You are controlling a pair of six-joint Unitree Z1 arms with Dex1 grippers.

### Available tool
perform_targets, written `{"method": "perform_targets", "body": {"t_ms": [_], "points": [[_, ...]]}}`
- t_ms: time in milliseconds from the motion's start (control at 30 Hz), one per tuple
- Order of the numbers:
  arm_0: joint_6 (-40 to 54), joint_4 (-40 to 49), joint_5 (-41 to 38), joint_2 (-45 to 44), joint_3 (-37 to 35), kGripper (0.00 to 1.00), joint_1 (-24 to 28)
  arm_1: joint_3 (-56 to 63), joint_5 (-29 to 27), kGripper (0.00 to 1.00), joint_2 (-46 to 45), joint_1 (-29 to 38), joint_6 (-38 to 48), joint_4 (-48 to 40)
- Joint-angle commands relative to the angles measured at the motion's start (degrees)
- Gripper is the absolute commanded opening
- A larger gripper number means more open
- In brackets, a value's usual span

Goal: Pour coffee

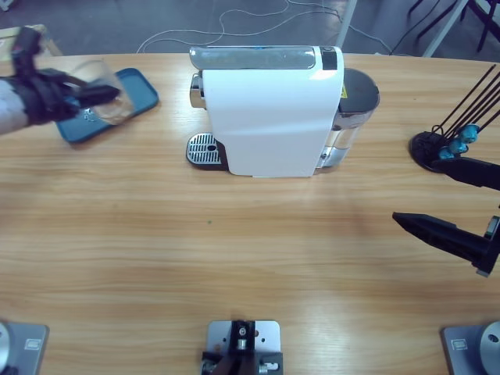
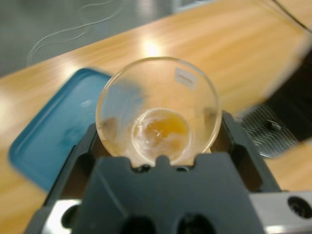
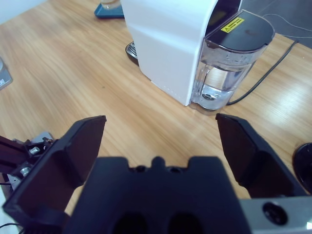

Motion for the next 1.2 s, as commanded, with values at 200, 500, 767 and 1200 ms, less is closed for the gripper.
{"method": "perform_targets", "body": {"t_ms": [200, 500, 767, 1200], "points": [[-8.35, -3.05, 0.70, 11.80, -2.67, 0.379, 14.55, 1.60, -0.73, 1.000, -2.28, 0.33, 0.42, 0.85], [-7.38, -3.31, 1.14, 17.37, -6.56, 0.379, 17.01, 1.60, -0.90, 1.000, -2.28, 0.35, 0.42, 0.85], [-7.40, -2.12, 1.14, 21.56, -6.94, 0.724, 17.37, 1.58, -1.26, 1.000, -2.28, 0.33, 0.42, 0.85], [-6.59, 2.16, 3.28, 15.28, -4.04, 0.987, 17.80, 1.60, -1.50, 1.000, -3.07, 0.33, 0.42, 0.85]]}}
